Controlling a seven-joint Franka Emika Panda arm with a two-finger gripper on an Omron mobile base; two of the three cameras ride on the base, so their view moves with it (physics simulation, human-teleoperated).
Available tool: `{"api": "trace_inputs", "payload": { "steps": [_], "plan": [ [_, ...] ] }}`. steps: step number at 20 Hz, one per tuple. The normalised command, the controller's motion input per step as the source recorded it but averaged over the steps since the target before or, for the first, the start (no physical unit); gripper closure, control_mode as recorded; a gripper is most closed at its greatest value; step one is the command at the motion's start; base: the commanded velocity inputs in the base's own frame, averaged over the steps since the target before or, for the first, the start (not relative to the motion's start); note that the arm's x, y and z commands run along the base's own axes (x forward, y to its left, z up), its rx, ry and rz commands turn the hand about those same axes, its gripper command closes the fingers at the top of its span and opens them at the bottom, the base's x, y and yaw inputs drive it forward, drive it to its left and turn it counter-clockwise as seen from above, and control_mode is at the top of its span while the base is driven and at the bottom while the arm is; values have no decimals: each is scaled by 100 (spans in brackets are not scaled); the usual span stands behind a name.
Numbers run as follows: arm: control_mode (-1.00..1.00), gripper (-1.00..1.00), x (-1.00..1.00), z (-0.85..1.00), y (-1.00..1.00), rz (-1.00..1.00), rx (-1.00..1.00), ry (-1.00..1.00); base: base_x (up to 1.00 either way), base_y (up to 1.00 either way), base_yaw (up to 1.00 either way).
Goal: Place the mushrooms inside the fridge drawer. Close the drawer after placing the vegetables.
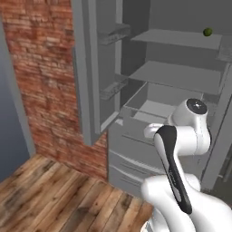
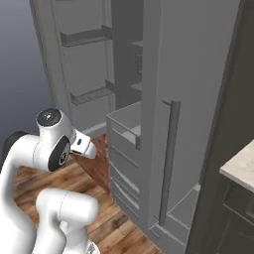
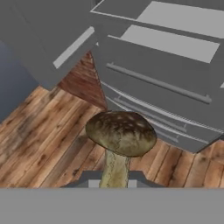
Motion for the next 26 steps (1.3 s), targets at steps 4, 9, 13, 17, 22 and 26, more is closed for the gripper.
{"api": "trace_inputs", "payload": {
  "steps": [4,9,13,17,22,26],
  "plan": [
    [100,100,0,0,0,0,0,0,41,0,-45],
    [100,100,0,0,0,0,0,0,53,6,-42],
    [100,100,0,0,0,0,0,0,58,10,-38],
    [100,100,0,0,0,0,0,0,49,47,-28],
    [100,100,0,0,0,0,0,0,23,66,-9],
    [100,100,0,0,0,0,0,0,29,41,-10]
  ]
}}
